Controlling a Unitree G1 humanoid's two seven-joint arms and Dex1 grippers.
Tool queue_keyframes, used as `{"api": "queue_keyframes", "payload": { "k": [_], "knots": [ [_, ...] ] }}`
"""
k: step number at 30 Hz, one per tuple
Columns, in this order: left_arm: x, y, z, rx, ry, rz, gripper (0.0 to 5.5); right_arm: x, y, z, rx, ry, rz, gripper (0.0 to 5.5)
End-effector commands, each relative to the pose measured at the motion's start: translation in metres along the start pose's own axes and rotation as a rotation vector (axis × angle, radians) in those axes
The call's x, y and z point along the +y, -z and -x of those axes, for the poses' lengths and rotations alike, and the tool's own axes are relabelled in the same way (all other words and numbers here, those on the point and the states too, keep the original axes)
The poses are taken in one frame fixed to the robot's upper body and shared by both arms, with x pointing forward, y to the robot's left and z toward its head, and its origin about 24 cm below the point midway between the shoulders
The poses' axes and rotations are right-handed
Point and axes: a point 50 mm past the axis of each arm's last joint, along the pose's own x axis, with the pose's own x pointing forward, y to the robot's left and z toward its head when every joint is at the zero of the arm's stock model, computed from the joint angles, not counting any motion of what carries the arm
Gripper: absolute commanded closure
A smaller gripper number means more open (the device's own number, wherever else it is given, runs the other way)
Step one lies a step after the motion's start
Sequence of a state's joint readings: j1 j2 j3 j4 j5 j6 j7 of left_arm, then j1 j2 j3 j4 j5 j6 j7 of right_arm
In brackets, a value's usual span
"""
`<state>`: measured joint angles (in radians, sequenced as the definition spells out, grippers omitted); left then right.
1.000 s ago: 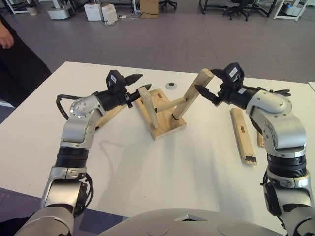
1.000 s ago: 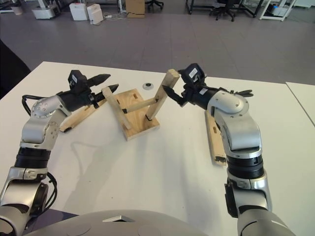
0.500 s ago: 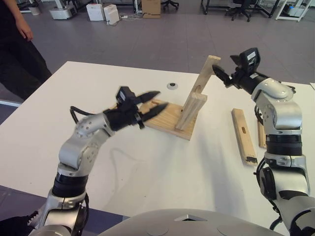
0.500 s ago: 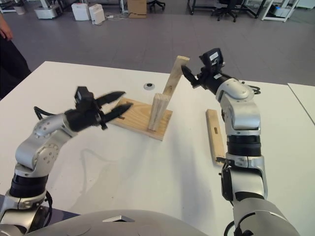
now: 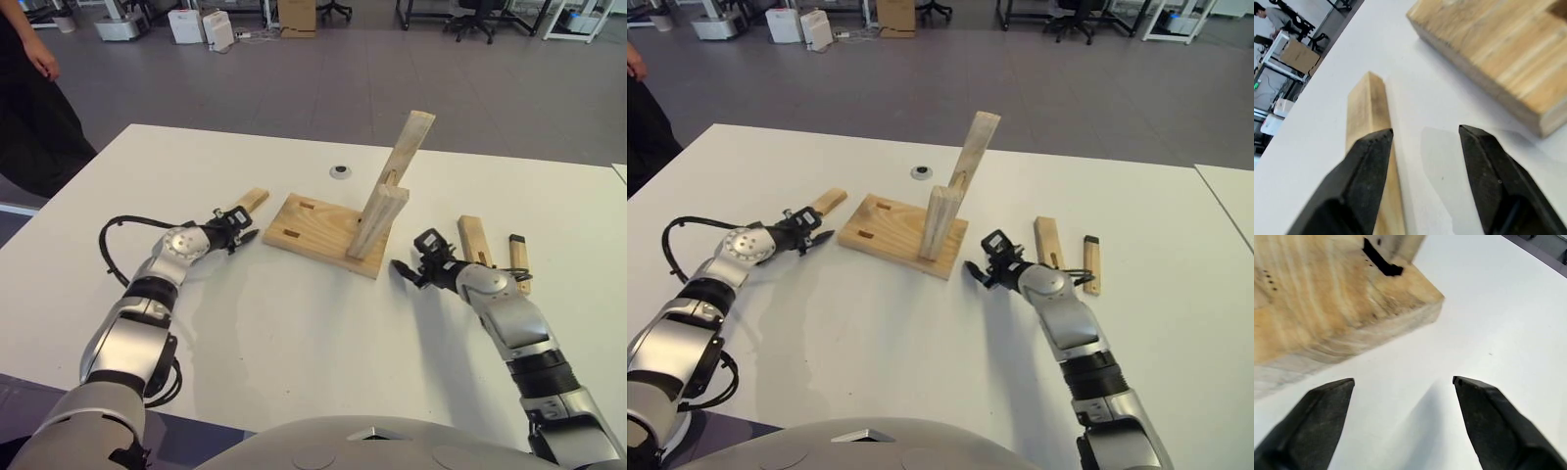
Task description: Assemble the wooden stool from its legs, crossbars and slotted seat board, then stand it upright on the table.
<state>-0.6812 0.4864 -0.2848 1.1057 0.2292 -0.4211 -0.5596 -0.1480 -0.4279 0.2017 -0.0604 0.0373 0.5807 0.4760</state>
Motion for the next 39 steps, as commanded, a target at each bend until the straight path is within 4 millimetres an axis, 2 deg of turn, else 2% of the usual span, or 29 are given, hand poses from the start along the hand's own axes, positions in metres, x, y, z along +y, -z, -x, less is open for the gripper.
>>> {"api": "queue_keyframes", "payload": {
  "k": [1,3,6,10,12,14,15,17,19,21,23,25,28,31,34,37,39],
  "knots": [
    [-0.022,-0.003,-0.011,-0.017,0.086,-0.070,3.01,0.009,0.012,-0.004,0.057,-0.003,-0.010,1.72],
    [-0.034,-0.005,-0.013,-0.055,0.144,-0.121,3.01,0.002,0.011,-0.005,0.056,0.017,0.003,1.72],
    [-0.063,-0.011,0.007,-0.233,0.274,-0.188,3.01,-0.018,0.006,-0.005,0.051,0.057,0.048,1.72],
    [-0.127,-0.048,0.063,-0.443,0.402,-0.070,3.01,-0.041,0.002,-0.009,0.020,0.088,0.060,1.72],
    [-0.137,-0.060,0.085,-0.457,0.412,-0.001,3.01,-0.050,0.002,-0.012,0.019,0.102,0.066,1.72],
    [-0.127,-0.054,0.102,-0.410,0.410,0.115,3.01,-0.067,0.002,-0.010,0.033,0.145,0.084,1.72],
    [-0.113,-0.047,0.108,-0.372,0.387,0.148,3.01,-0.076,0.002,-0.006,0.041,0.169,0.094,1.72],
    [-0.064,-0.037,0.118,-0.314,0.294,0.188,3.01,-0.090,0.005,0.003,0.060,0.190,0.118,1.72],
    [-0.023,-0.040,0.122,-0.302,0.228,0.177,3.01,-0.091,0.012,0.011,0.092,0.170,0.155,1.72],
    [0.004,-0.044,0.116,-0.282,0.178,0.119,3.01,-0.088,0.022,0.020,0.144,0.121,0.211,1.72],
    [0.026,-0.035,0.099,-0.175,0.107,0.008,3.01,-0.081,0.028,0.031,0.183,0.034,0.286,1.72],
    [0.038,-0.026,0.080,-0.069,0.085,-0.091,3.01,-0.066,0.030,0.041,0.203,-0.053,0.333,1.72],
    [0.044,-0.018,0.049,-0.020,0.091,-0.090,3.01,-0.035,0.030,0.050,0.194,-0.199,0.265,1.72],
    [0.036,-0.017,0.026,0.069,0.166,-0.239,3.01,-0.011,0.027,0.042,0.162,-0.255,0.220,1.72],
    [0.024,-0.026,0.005,0.052,0.233,-0.295,3.01,0.004,0.028,0.030,0.153,-0.208,0.147,1.72],
    [-0.003,-0.041,-0.015,-0.044,0.321,-0.315,3.01,-0.002,0.029,0.017,0.144,-0.094,0.096,1.72],
    [-0.025,-0.050,-0.023,-0.101,0.439,-0.380,3.01,-0.011,0.024,0.007,0.127,-0.047,0.083,1.72]
  ]
}}
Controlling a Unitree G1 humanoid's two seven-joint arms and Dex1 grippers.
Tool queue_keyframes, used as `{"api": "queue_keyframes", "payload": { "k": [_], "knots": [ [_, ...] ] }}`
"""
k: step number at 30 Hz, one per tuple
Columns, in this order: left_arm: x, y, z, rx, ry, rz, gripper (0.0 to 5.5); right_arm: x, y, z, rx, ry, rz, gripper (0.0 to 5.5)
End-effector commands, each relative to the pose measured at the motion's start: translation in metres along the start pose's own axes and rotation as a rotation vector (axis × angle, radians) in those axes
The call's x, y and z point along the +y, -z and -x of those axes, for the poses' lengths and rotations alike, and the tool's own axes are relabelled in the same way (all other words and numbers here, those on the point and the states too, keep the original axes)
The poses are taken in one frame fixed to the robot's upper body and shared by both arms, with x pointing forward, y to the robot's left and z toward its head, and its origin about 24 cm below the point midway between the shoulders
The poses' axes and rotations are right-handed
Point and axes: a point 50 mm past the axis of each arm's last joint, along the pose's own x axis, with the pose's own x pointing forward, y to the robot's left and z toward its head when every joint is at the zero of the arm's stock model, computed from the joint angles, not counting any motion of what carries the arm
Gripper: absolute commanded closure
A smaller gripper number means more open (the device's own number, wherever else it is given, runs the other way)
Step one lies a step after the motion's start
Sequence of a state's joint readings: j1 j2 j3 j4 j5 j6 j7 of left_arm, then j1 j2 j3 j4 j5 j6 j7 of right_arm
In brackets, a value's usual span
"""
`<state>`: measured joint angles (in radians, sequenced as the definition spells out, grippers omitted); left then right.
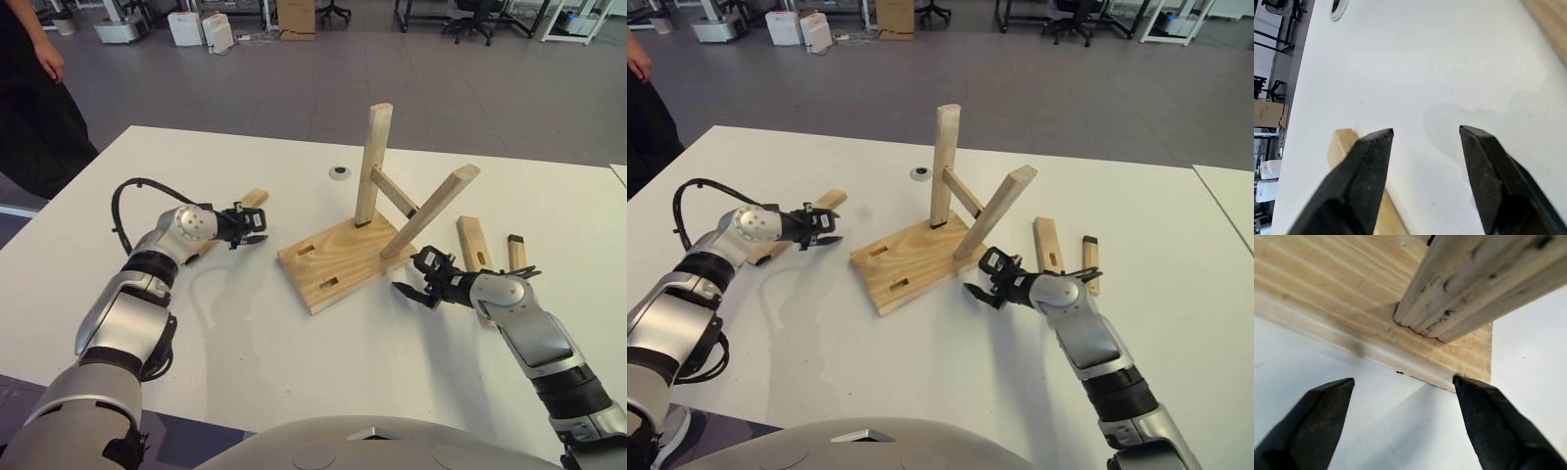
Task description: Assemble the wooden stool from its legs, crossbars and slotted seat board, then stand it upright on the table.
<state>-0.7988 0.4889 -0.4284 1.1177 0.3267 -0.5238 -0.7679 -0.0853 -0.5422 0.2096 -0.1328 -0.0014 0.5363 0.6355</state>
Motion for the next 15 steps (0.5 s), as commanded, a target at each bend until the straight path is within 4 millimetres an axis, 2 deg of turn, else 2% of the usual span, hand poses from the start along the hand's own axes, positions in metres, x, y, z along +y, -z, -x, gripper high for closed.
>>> {"api": "queue_keyframes", "payload": {
  "k": [1,3,5,9,11,13,15],
  "knots": [
    [-0.020,-0.027,-0.023,-0.107,0.173,-0.128,3.01,-0.010,0.014,-0.018,0.081,0.067,-0.051,1.72],
    [-0.022,-0.039,-0.022,-0.215,0.180,-0.138,3.01,-0.013,0.008,-0.029,0.060,0.059,-0.044,1.72],
    [-0.020,-0.047,-0.008,-0.309,0.141,-0.155,3.01,-0.012,0.003,-0.039,0.029,0.036,-0.062,1.72],
    [-0.028,-0.042,0.026,-0.341,0.036,-0.104,3.01,-0.002,0.004,-0.043,0.004,-0.007,-0.063,1.72],
    [-0.027,-0.042,0.040,-0.353,-0.089,-0.026,3.01,-0.008,0.004,-0.040,0.009,0.019,-0.050,1.72],
    [-0.022,-0.037,0.057,-0.365,-0.258,0.093,3.01,-0.034,-0.004,-0.030,-0.026,0.146,-0.086,1.72],
    [-0.017,-0.031,0.079,-0.405,-0.457,0.285,3.01,-0.069,-0.018,-0.011,-0.156,0.322,-0.205,1.72]
  ]
}}
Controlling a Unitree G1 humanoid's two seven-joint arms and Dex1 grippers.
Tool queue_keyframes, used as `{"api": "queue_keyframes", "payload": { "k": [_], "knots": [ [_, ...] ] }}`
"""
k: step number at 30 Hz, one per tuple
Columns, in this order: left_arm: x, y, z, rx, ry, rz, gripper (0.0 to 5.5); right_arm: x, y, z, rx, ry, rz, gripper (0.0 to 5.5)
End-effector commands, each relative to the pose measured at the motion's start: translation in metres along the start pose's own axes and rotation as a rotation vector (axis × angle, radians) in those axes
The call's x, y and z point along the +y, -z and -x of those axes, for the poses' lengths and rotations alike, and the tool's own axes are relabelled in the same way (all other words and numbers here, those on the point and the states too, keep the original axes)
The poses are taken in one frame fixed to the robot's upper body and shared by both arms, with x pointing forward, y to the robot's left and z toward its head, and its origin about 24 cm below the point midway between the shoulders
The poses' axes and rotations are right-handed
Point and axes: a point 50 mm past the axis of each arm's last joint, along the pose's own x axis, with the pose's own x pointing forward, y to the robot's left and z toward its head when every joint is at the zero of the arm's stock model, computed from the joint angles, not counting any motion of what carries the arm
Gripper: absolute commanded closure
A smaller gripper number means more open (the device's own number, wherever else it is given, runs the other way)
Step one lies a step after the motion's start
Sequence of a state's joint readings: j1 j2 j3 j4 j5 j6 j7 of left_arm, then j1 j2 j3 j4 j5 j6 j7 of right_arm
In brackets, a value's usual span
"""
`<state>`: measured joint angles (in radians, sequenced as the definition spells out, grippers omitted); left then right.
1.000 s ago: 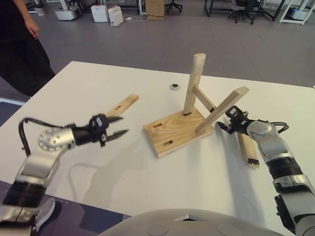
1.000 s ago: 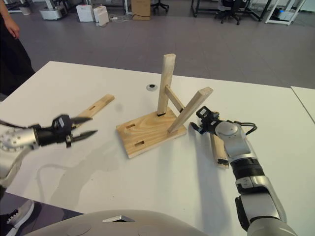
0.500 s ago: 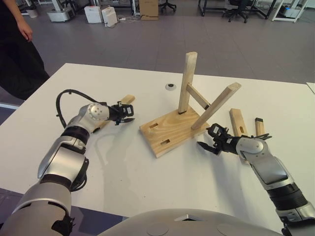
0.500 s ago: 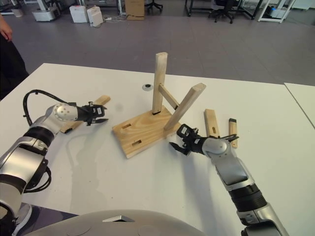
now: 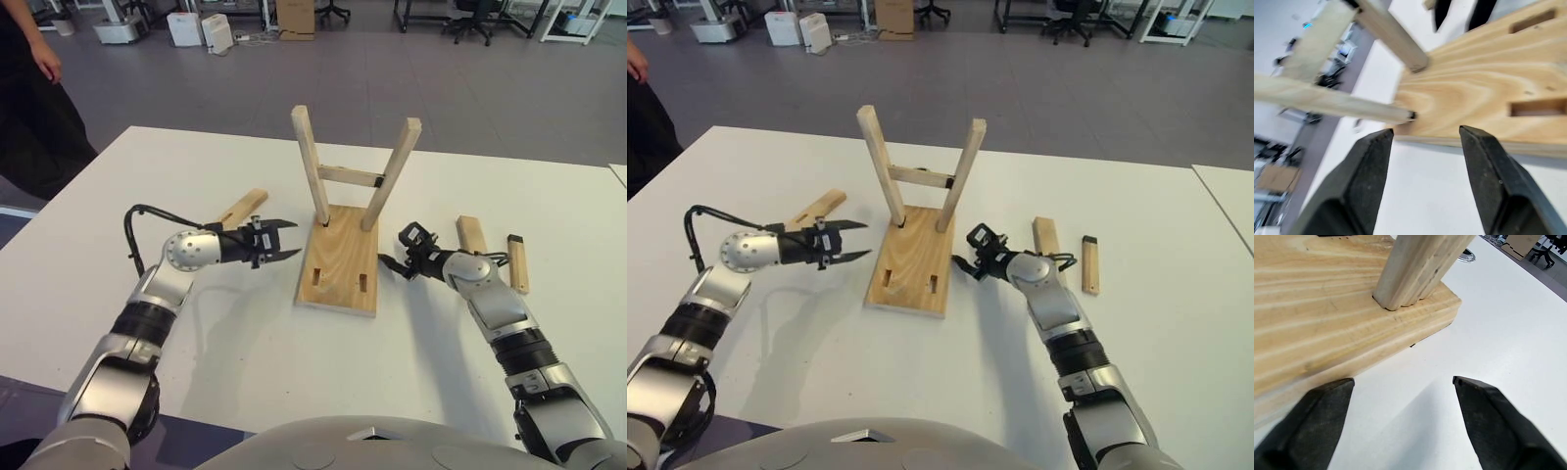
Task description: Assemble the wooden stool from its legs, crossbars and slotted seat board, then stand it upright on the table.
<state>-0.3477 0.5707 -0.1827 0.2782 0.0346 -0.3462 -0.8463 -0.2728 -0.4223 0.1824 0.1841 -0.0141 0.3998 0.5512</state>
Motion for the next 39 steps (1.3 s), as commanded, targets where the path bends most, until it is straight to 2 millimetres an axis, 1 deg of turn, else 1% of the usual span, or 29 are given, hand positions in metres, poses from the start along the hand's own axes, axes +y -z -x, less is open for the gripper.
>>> {"api": "queue_keyframes", "payload": {
  "k": [1,2,3,5,7,9,11,14,17,18,21,24,26,28,30,32,34,36,39],
  "knots": [
    [0.016,-0.004,0.035,-0.042,-0.358,0.241,3.01,-0.058,-0.015,0.025,-0.134,0.294,-0.205,1.72],
    [0.015,-0.004,0.043,-0.052,-0.451,0.333,3.01,-0.070,-0.013,0.033,-0.153,0.388,-0.254,1.72],
    [0.012,-0.005,0.048,-0.058,-0.516,0.401,3.01,-0.078,-0.009,0.038,-0.159,0.465,-0.307,1.72],
    [0.000,-0.007,0.054,-0.039,-0.612,0.496,3.01,-0.086,0.005,0.045,-0.134,0.594,-0.408,1.72],
    [-0.011,-0.009,0.059,-0.035,-0.685,0.576,3.01,-0.085,0.029,0.055,-0.062,0.682,-0.511,1.72],
    [-0.017,-0.009,0.061,-0.008,-0.735,0.603,3.01,-0.079,0.053,0.064,0.023,0.717,-0.566,1.72],
    [-0.021,-0.008,0.062,0.025,-0.794,0.610,3.01,-0.074,0.068,0.072,0.083,0.742,-0.616,1.72],
    [-0.022,-0.009,0.065,0.028,-0.821,0.608,3.01,-0.076,0.075,0.080,0.101,0.794,-0.631,1.72],
    [-0.023,-0.011,0.068,0.013,-0.829,0.620,3.01,-0.085,0.072,0.088,0.052,0.860,-0.627,1.72],
    [-0.024,-0.012,0.068,0.008,-0.830,0.624,3.01,-0.087,0.073,0.089,0.054,0.870,-0.631,1.72],
    [-0.026,-0.014,0.067,-0.002,-0.831,0.633,3.01,-0.082,0.089,0.091,0.156,0.841,-0.653,1.72],
    [-0.029,-0.016,0.068,-0.008,-0.829,0.639,3.01,-0.063,0.109,0.086,0.289,0.687,-0.764,1.72],
    [-0.032,-0.020,0.066,-0.023,-0.808,0.644,3.01,-0.053,0.121,0.089,0.370,0.621,-0.820,1.72],
    [-0.033,-0.022,0.064,-0.029,-0.801,0.654,3.01,-0.047,0.129,0.095,0.409,0.592,-0.863,2.05],
    [-0.036,-0.021,0.069,-0.022,-0.820,0.705,3.01,-0.044,0.131,0.096,0.418,0.584,-0.904,2.37],
    [-0.040,-0.021,0.074,-0.019,-0.827,0.720,3.01,-0.041,0.133,0.097,0.419,0.587,-0.945,2.76],
    [-0.037,-0.022,0.075,-0.026,-0.825,0.712,3.01,-0.038,0.139,0.099,0.438,0.607,-0.933,3.14],
    [-0.031,-0.022,0.076,-0.020,-0.858,0.679,3.01,-0.036,0.144,0.102,0.460,0.616,-0.937,3.43],
    [-0.029,-0.021,0.075,0.021,-0.887,0.675,3.01,-0.034,0.145,0.101,0.471,0.600,-0.942,3.92]
  ]
}}
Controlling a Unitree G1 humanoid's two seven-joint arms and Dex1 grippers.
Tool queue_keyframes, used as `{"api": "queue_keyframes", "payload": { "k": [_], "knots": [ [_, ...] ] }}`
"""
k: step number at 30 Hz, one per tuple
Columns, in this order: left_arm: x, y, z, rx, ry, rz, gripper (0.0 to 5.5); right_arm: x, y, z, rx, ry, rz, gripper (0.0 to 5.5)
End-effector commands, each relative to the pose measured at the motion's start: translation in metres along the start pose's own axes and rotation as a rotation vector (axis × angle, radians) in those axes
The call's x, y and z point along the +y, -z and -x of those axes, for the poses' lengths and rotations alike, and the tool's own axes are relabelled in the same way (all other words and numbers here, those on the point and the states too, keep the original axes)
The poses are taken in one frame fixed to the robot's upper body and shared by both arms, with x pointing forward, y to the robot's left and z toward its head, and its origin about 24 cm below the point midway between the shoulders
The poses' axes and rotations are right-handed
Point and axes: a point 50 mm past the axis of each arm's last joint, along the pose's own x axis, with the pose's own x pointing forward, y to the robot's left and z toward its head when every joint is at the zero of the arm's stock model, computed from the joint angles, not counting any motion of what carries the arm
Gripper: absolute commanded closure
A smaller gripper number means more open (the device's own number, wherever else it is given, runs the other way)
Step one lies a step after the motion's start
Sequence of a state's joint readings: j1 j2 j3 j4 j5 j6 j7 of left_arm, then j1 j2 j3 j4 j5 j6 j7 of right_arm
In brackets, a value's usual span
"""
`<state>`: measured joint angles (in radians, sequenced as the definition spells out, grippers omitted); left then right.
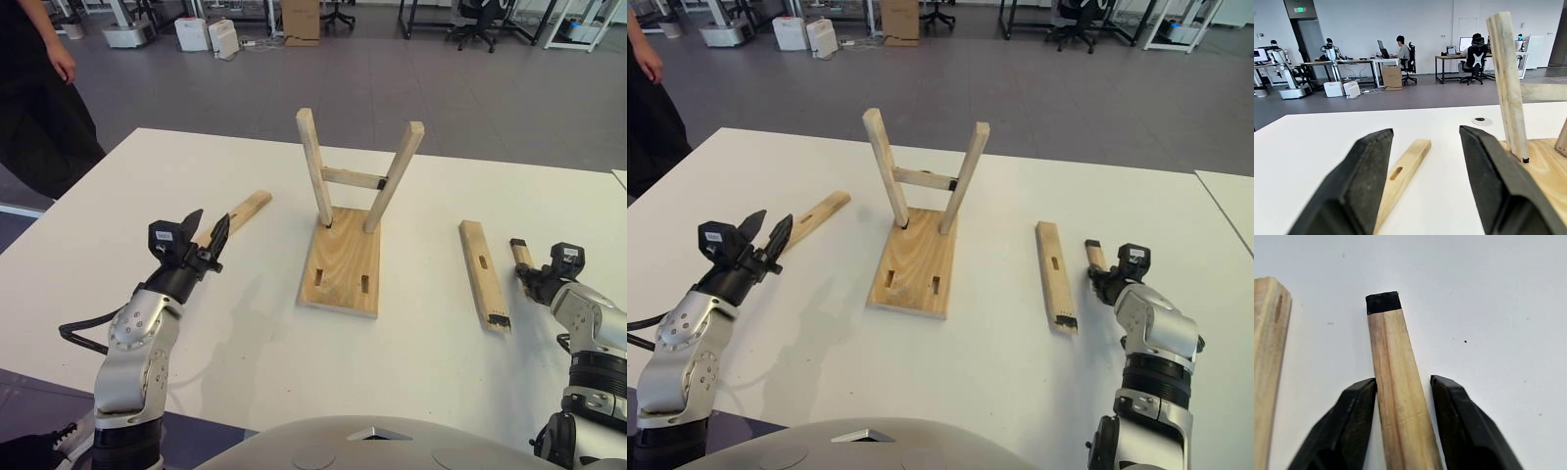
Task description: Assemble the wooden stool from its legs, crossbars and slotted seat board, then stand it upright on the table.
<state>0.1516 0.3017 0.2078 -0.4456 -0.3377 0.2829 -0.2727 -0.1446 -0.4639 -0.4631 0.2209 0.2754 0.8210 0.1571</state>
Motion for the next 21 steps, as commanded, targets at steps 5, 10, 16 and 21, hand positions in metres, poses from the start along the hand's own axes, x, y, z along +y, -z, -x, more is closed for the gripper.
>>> {"api": "queue_keyframes", "payload": {
  "k": [5,10,16,21],
  "knots": [
    [0.010,-0.016,-0.010,-0.015,0.012,-0.009,3.01,0.015,0.025,-0.003,0.059,-0.059,0.045,4.19],
    [0.000,-0.111,-0.054,-0.264,0.278,0.124,3.01,0.134,-0.165,0.093,-0.945,-0.430,0.285,4.19],
    [-0.053,-0.182,-0.094,-0.309,0.587,0.405,3.01,0.231,-0.164,0.166,-1.295,-0.931,0.470,4.19],
    [-0.074,-0.194,-0.105,-0.266,0.680,0.492,3.01,0.256,-0.153,0.166,-1.300,-1.079,0.499,4.19]
  ]
}}
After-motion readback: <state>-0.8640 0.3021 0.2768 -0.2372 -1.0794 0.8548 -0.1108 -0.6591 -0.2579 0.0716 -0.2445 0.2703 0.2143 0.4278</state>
